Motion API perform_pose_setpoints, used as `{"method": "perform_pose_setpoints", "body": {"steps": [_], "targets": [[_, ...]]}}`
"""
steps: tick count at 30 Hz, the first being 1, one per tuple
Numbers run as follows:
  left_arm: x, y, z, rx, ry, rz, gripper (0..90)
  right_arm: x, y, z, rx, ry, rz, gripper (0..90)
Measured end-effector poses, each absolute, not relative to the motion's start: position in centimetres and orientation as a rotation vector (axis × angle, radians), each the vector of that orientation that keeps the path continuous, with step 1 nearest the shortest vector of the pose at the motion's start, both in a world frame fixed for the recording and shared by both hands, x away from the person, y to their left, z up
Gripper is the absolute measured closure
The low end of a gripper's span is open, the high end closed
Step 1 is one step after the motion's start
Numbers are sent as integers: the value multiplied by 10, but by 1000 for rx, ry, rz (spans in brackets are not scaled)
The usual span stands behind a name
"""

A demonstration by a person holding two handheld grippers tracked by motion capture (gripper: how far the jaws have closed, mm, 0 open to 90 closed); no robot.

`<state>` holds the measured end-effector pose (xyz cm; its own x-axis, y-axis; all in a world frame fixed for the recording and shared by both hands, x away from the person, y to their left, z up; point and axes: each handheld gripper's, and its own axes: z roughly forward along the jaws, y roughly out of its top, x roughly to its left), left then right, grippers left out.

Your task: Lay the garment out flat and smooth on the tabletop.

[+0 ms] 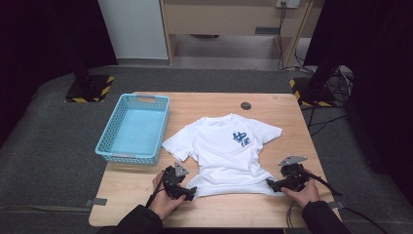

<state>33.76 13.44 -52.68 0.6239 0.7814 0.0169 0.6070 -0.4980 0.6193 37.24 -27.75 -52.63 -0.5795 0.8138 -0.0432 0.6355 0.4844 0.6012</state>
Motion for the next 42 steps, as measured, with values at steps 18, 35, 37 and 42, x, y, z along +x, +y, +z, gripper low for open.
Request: {"method": "perform_pose_setpoints", "body": {"steps": [18, 35, 37, 42], "targets": [[326, 122, -525, 2298, 1048, 477, 103, 354, -268, -520, 1131, 2465, 815, 72], [312, 129, -521, 2293, 1069, 400, 105, 334, -270, -520, 1022, 2517, 763, 57], [316, 127, -521, 2268, 1087, 433, 106, 337, -267, -519, 1044, 2504, 775, 57], [320, 125, -525, 2284, 1088, 463, 104, 344, -259, -523, 1024, 2527, 730, 50]]}}
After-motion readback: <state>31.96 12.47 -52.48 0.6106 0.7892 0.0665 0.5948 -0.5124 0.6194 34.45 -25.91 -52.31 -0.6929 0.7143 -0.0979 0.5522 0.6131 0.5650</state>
